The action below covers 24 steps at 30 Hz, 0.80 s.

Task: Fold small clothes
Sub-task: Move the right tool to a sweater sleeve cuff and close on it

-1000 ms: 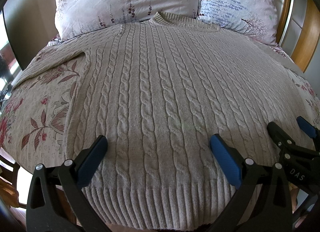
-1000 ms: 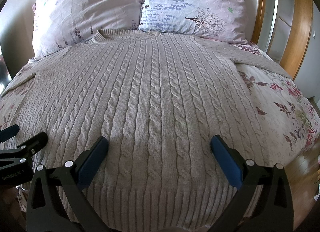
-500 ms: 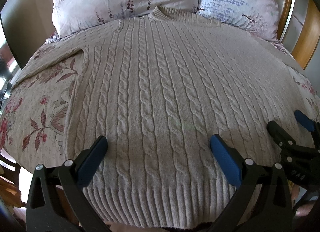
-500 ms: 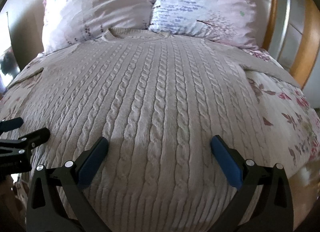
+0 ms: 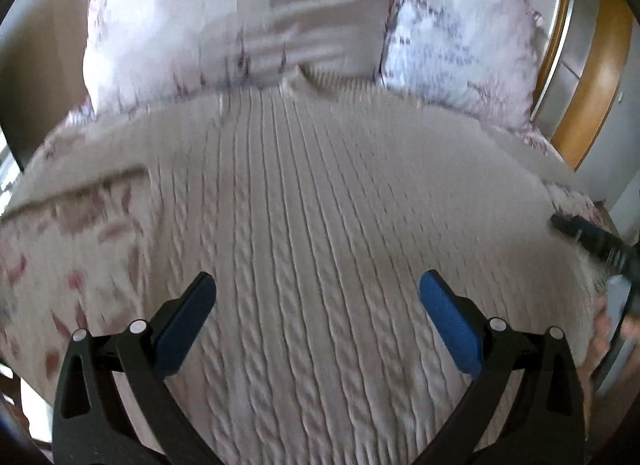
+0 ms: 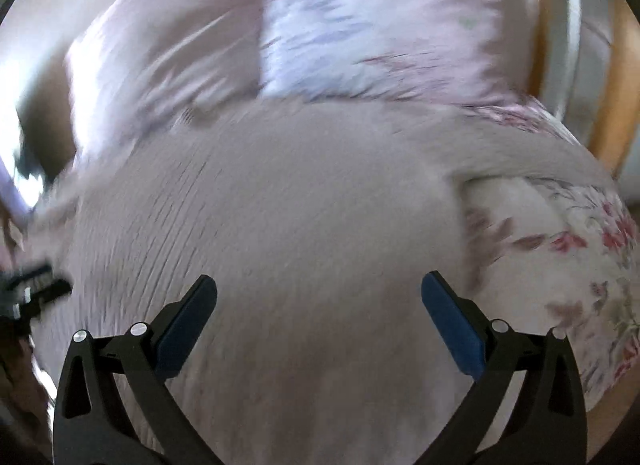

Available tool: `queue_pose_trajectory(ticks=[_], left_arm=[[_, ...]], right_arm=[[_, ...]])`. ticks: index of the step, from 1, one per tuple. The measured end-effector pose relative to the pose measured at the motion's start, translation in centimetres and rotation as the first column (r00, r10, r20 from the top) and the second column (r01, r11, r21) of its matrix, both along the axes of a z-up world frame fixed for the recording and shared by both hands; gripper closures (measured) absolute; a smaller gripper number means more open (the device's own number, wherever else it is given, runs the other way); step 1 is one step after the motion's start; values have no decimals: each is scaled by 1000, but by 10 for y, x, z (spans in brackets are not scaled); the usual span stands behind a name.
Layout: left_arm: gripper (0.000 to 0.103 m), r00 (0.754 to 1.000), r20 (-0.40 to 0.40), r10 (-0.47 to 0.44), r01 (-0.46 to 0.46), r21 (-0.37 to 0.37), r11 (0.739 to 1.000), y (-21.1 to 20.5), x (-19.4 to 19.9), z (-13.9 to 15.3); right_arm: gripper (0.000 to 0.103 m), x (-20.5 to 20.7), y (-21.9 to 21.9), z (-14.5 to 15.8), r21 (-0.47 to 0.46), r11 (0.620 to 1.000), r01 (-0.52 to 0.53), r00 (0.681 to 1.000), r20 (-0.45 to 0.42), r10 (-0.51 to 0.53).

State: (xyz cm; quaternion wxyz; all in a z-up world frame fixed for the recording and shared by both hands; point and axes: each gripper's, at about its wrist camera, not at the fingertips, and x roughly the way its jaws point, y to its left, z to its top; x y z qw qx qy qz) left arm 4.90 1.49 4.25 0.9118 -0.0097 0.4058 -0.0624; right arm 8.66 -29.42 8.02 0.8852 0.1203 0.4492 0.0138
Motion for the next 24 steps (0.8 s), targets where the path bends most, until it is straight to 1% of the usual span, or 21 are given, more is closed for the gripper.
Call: queue_pose_trajectory(ticks=[1,2,3,4,5,6,7,8,9,12,13,15,19,24], left_arm=[[2,1000,8,1,-1,17,1000,0,7,5],[2,1000,11,-1,0,23,1000,-1,12,8],[2,1000,16,-3,3,24,1000,-1,18,10],[2,999,32,-9,8,18,1000,-1,24,13],[2,999,44,-9,8,13,1000,-1,27,15],[2,998,60,-7,6,6,1000,-1,32,18],[2,997,81,-5,5,-6,1000,-2,36,19],[2,996,93,-7,9,-19,1000,-2,40,20],[2,995,98,-11,14,-34,999,-1,43,19],[2,997,79,-22,27,-75,997,0,55,14],[2,997,69,-25,32,-90,995,0,60,12],[2,998,54,-26,31,-102,994,-1,66,7],[2,999,28,-22,25,-119,993,0,76,-3],[2,999,39,-25,30,-124,992,-1,80,-8]], right_arm=[[1,9,-21,3,55,997,54,999,-8,-54],[1,14,-35,4,90,992,89,996,-12,-89],[6,23,-64,5,142,975,169,986,-21,-168],[13,28,-77,5,157,966,207,978,-29,-205],[17,34,-93,3,171,951,256,967,-42,-253],[23,41,-115,0,188,928,323,946,-63,-317],[29,45,-130,-3,202,909,365,931,-79,-356],[32,50,-150,-9,216,879,426,905,-107,-412],[37,52,-159,-13,221,861,459,888,-126,-441],[42,55,-192,-30,256,788,560,828,-192,-526],[43,59,-196,-34,254,774,580,814,-207,-542],[46,62,-204,-39,257,754,604,797,-224,-561],[56,62,-211,-43,264,741,618,786,-204,-583],[68,68,-224,-46,264,720,642,766,-185,-616]])
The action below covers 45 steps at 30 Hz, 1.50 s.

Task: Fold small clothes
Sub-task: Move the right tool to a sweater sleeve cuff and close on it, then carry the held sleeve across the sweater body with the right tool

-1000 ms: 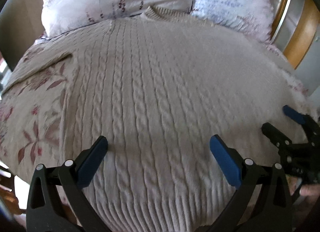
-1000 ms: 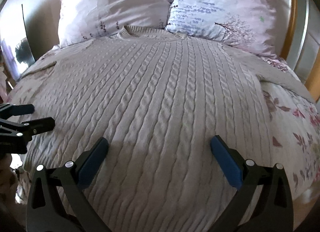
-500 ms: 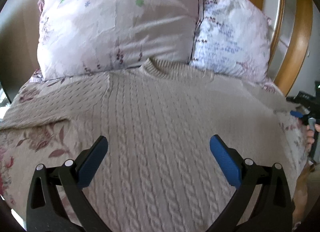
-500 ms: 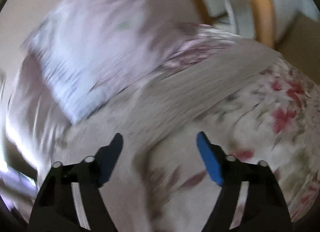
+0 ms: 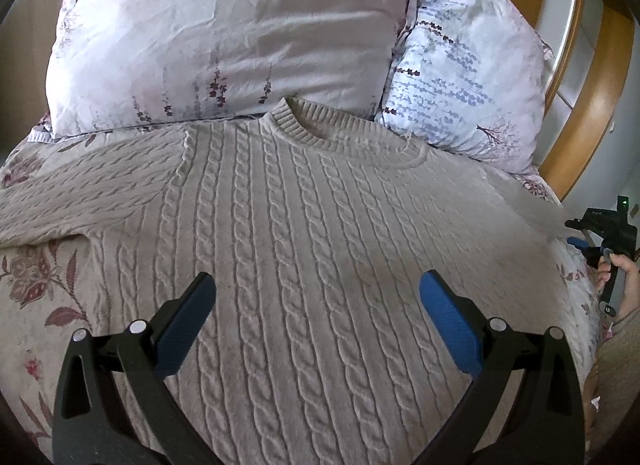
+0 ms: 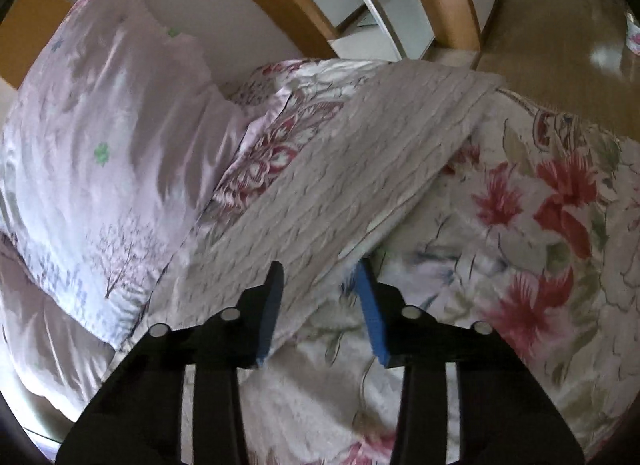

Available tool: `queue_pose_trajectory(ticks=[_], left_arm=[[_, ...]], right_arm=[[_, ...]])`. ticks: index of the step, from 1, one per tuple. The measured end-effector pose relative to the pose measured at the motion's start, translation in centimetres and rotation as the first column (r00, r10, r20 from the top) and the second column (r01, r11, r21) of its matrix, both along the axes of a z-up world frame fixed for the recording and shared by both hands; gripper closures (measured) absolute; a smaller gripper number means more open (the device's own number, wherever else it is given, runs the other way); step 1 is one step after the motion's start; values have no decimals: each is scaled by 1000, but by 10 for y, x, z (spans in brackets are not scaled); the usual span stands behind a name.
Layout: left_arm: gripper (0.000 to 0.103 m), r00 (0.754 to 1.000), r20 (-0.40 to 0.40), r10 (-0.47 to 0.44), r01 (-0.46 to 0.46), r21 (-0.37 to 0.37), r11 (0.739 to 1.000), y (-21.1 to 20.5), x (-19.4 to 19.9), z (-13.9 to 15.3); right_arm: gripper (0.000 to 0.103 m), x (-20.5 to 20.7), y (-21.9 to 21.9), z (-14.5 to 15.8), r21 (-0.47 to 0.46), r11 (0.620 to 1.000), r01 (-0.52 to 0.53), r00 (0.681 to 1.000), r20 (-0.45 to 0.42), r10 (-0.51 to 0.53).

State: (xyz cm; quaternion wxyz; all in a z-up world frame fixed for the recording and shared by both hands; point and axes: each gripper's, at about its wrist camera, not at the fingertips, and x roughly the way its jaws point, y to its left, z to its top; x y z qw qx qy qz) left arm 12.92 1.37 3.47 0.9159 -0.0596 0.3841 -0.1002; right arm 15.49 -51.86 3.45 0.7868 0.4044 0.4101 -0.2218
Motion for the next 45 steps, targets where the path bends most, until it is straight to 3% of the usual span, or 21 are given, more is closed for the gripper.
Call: queue_pose_trajectory(ticks=[6,12,16,20,22,23,25,27,30,33,35,37,38,41,45], left_arm=[[2,1000,-16,-18,16,-79,997,4,8,-8],[2,1000,-19,-18,15,-153,988,13,11,-11],[2,1000,7,-3,5,-174,985,17,11,-8],[2,999,30,21,-16,-170,985,19,9,-5],[2,999,41,26,-19,-162,987,19,8,-3],[2,999,45,27,-19,-159,987,19,8,-2],[2,998,54,28,-20,-147,989,19,6,0],[2,998,57,31,-24,-123,992,18,5,3],[2,998,61,30,-26,-77,997,16,3,6],[2,997,64,30,-28,-24,999,14,3,9],[2,998,50,28,-28,-7,1000,14,6,9],[2,1000,12,14,-14,-7,1000,14,11,7],[2,1000,-9,1,-1,-16,1000,14,13,7],[2,999,-33,-9,8,-50,999,17,15,4],[2,999,-33,5,-7,-74,997,21,13,1]], right_arm=[[91,7,4,-2,-108,994,-28,999,-23,26],[93,13,32,34,-279,955,-103,993,32,117],[94,22,75,71,-363,909,-204,960,109,258],[94,31,141,92,-401,838,-369,876,152,458],[94,37,188,90,-413,770,-486,805,132,579],[94,39,201,86,-414,750,-516,785,120,607],[94,47,241,66,-393,681,-618,723,58,689],[94,54,266,43,-359,637,-682,684,-4,730],[94,63,291,14,-310,605,-733,653,-76,753],[93,63,294,8,-288,610,-738,654,-84,752],[87,63,291,8,-260,619,-741,655,-75,752],[49,56,284,12,-198,632,-749,651,-44,758],[42,52,286,13,-179,641,-746,655,-25,755],[39,35,260,25,-92,711,-697,708,72,703],[39,13,194,30,79,858,-507,856,167,490]])
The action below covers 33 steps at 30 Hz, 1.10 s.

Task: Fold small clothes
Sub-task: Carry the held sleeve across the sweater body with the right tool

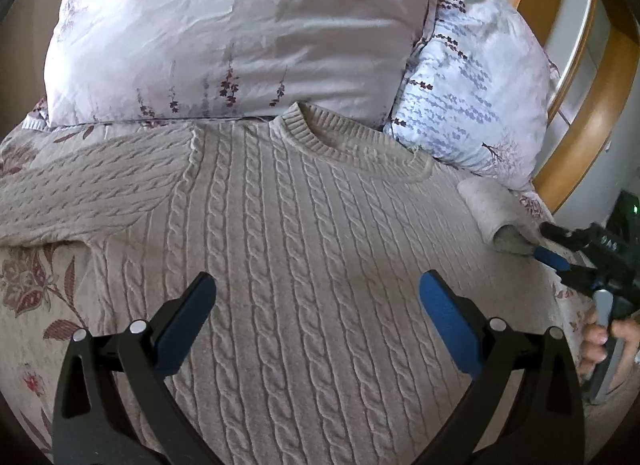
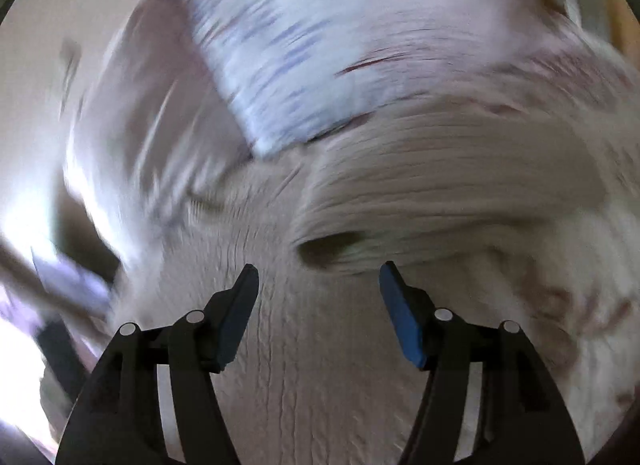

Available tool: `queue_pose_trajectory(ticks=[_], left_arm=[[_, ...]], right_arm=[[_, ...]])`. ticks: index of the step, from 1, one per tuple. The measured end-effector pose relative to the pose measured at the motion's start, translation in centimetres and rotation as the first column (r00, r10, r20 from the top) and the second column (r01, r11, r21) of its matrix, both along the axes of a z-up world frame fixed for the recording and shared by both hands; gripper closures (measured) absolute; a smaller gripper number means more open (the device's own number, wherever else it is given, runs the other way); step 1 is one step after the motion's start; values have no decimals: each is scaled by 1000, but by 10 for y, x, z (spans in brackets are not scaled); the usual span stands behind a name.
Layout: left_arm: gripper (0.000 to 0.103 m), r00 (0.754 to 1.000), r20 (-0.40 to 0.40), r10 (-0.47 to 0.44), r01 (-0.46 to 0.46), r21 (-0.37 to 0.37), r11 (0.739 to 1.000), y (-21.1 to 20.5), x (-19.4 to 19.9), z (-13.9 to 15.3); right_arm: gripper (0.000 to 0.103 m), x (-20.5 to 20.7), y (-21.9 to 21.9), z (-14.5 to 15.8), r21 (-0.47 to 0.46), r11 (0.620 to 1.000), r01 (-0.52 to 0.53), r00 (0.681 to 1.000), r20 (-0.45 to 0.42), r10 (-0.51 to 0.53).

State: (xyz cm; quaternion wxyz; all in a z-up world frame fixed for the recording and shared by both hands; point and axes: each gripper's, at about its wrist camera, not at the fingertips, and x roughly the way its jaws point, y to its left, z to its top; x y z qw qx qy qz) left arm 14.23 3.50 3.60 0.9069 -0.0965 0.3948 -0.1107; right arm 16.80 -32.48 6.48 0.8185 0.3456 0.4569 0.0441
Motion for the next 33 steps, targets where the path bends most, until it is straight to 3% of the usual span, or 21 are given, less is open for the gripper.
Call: queue_pose_trajectory(ticks=[4,8,12,14,16,17,22,26,29,32,33], left_arm=[[2,999,31,8,-6,-47,999,4,-2,2],[2,998,60,7,-5,-32,999,2,-3,6],[2,998,58,2,-2,9,1000,-1,-3,7],[2,998,57,-5,3,34,999,-2,-3,7],[2,999,43,-18,16,36,999,0,-1,6],[2,999,37,-22,21,28,999,2,-1,6],[2,999,15,-33,35,-97,995,17,3,4],[2,1000,-5,-29,28,-183,983,24,8,1],[2,1000,5,-19,20,-220,975,28,9,2],[2,999,26,-25,30,-245,969,29,7,5],[2,999,32,-29,36,-255,966,29,7,5]], right_arm=[[41,-14,-53,-10,31,974,226,972,-77,-223],[45,-14,-77,-31,81,945,316,942,-146,-302],[54,-2,-87,-36,56,929,365,926,-123,-357],[62,9,-88,-37,15,927,374,921,-120,-370],[87,16,-89,-36,-55,932,359,925,-113,-363],[88,16,-89,-34,-79,933,350,928,-105,-357],[93,24,-55,16,-180,952,249,968,84,-238],[93,35,-4,54,-155,983,101,976,208,-67],[93,50,58,70,-138,988,-76,960,259,110],[91,70,132,63,-118,949,-292,919,241,313],[82,77,158,55,-90,922,-376,898,212,386]])
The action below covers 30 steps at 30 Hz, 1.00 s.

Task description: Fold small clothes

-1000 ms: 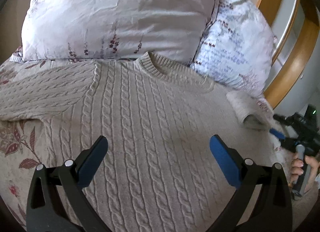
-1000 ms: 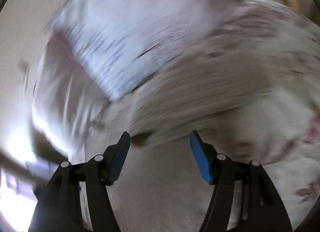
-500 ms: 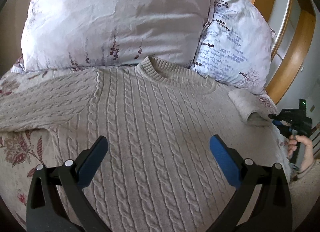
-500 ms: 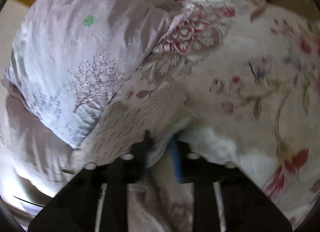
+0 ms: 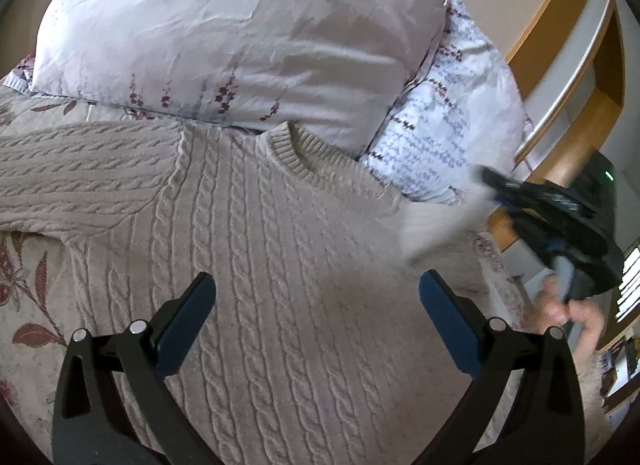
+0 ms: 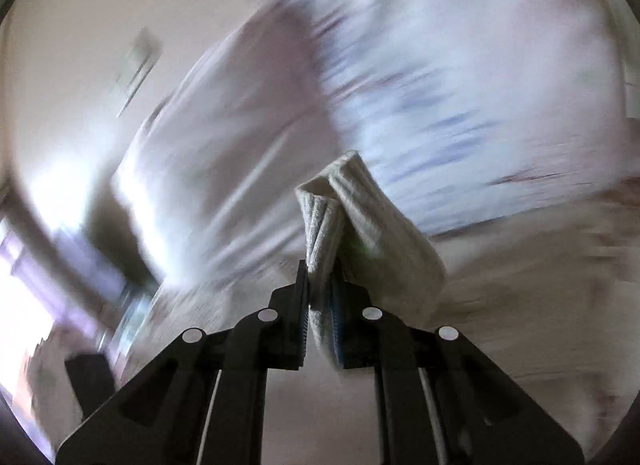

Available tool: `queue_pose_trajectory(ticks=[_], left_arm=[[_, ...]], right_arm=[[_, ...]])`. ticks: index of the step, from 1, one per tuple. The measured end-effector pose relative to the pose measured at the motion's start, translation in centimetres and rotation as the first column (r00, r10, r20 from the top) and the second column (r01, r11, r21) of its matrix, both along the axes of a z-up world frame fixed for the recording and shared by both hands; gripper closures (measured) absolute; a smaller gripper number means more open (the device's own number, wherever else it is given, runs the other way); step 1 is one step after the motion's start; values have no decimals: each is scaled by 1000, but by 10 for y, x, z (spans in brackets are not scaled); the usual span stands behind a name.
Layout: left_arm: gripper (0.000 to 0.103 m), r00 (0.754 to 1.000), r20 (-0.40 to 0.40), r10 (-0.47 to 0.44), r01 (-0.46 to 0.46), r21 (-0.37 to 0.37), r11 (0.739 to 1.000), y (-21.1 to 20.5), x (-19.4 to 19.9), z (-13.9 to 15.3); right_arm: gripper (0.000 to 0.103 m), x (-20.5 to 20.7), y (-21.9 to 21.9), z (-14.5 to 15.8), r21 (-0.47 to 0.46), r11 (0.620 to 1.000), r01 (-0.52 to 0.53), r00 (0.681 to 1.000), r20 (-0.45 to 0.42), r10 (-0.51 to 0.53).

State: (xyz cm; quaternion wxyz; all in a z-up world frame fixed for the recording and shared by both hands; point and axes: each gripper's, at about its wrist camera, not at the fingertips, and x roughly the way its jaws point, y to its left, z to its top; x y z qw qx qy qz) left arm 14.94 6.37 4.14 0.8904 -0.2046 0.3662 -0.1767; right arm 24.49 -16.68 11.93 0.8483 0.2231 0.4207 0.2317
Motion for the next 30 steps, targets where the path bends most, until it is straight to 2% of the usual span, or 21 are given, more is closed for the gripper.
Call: queue_pose_trajectory(ticks=[1,2,3,6,9,11,13,15,17,19,22,24,27,28,29,30], left_arm=[[2,1000,-1,-2,2,-11,1000,0,0,1],[2,1000,-5,-3,3,-18,1000,0,1,1],[2,1000,-13,-4,4,-30,1000,1,2,1],[2,999,-34,-2,0,-53,999,4,8,0],[3,997,-82,13,-20,-79,997,7,22,-4],[13,993,-119,23,-37,-117,992,8,33,-8],[24,985,-169,34,-63,-169,984,8,46,-14],[29,972,-228,51,-102,-219,970,8,58,-23],[32,960,-267,79,-147,-246,958,7,67,-31],[33,952,-288,104,-178,-242,954,4,71,-35],[37,942,-304,139,-218,-241,946,3,76,-40],[41,939,-307,158,-237,-242,941,3,80,-42],[51,933,-306,187,-266,-241,933,5,87,-44],[58,930,-308,202,-281,-238,930,6,90,-45],[65,929,-306,209,-288,-240,927,7,92,-46],[70,925,-310,220,-299,-238,924,9,95,-48]], right_arm=[[57,5,23,-9,4,997,-73,996,-43,73],[46,6,33,-13,-3,995,-101,993,-60,101],[38,3,42,-15,-10,993,-118,992,-56,117],[29,-10,28,-10,-3,996,-84,996,-3,84],[29,-18,-13,-8,28,999,23,1000,-19,-23],[30,-28,-44,-10,39,993,109,993,-47,-107],[35,-38,-80,-21,53,972,228,969,-112,-221],[41,-50,-117,-41,101,940,324,929,-224,-296],[46,-55,-138,-61,117,914,388,887,-317,-336],[49,-59,-151,-78,96,893,440,848,-370,-378],[52,-66,-163,-90,87,860,502,810,-397,-432],[55,-68,-169,-90,91,842,533,796,-390,-462],[56,-72,-176,-87,67,820,569,783,-351,-514],[57,-71,-177,-88,60,812,580,777,-341,-529],[59,-70,-179,-89,53,805,590,770,-336,-542],[66,-69,-184,-92,45,802,596,765,-336,-549]])
